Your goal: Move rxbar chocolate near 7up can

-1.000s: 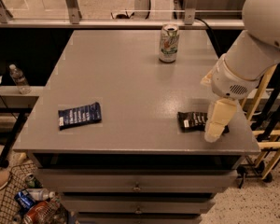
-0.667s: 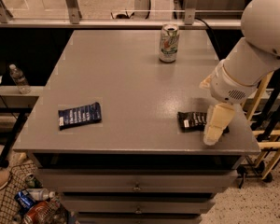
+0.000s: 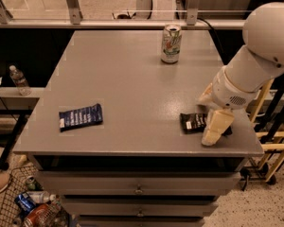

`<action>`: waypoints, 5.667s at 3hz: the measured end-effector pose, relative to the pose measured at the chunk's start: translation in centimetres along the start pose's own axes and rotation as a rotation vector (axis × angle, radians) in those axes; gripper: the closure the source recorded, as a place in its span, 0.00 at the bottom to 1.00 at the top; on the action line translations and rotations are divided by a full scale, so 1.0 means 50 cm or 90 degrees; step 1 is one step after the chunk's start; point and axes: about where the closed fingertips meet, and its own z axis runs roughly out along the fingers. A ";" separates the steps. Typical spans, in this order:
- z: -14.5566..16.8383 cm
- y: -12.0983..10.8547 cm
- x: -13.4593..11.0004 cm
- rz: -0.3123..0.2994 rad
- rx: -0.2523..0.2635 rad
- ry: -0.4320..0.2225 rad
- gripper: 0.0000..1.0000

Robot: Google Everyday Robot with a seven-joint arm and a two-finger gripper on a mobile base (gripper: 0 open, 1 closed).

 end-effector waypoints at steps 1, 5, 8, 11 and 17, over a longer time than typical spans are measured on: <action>-0.014 -0.001 -0.004 0.000 0.000 0.000 0.64; -0.202 -0.023 -0.051 -0.040 0.120 -0.022 1.00; -0.182 -0.209 -0.087 -0.105 0.155 -0.020 1.00; -0.071 -0.403 -0.078 -0.079 0.180 0.032 1.00; -0.002 -0.481 -0.066 -0.051 0.166 0.031 0.12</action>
Offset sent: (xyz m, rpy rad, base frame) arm 0.0029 -0.0013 0.0360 0.0262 -0.0865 -0.0023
